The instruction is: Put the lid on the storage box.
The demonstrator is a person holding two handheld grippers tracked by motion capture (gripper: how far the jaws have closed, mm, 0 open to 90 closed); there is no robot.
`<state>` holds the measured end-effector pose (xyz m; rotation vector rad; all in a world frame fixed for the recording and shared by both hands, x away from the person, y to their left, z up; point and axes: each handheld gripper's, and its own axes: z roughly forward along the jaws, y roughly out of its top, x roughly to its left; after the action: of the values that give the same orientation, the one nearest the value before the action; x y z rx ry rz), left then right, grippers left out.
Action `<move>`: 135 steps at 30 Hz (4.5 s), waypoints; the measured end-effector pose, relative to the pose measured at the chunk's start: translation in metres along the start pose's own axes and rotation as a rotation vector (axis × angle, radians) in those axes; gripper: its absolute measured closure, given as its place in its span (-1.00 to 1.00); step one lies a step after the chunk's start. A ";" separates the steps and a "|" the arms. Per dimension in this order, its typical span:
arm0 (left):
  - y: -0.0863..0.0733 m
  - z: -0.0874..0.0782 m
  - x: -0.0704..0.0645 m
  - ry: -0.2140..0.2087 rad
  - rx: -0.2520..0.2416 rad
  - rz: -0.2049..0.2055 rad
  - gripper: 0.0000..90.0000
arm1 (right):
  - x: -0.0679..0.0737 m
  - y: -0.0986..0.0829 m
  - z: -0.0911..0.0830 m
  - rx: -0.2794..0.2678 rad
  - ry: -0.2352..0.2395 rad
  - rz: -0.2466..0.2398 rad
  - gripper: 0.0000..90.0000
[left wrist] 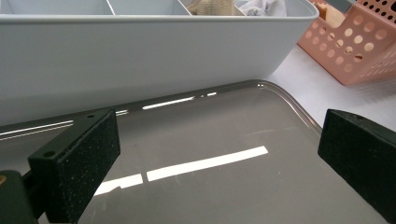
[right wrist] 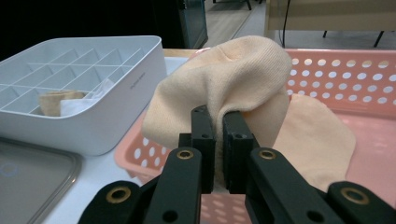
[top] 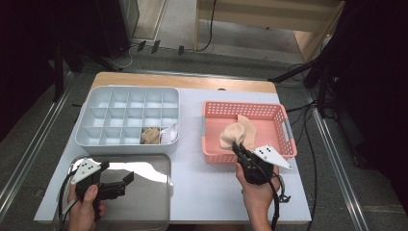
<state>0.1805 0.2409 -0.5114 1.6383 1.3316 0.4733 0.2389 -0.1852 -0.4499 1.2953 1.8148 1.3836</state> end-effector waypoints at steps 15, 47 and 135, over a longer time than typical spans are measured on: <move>-0.001 0.001 -0.003 -0.002 0.004 0.008 -1.00 | 0.014 -0.019 -0.023 0.016 0.045 -0.003 0.90; -0.002 0.002 -0.005 -0.011 0.004 0.012 -1.00 | 0.049 -0.080 -0.026 0.154 0.139 -0.020 0.90; -0.001 0.001 -0.005 -0.011 0.005 0.012 -1.00 | -0.018 0.014 0.000 0.094 -0.038 0.058 0.24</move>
<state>0.1788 0.2363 -0.5119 1.6513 1.3166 0.4685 0.2522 -0.2011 -0.4400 1.4229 1.8501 1.3080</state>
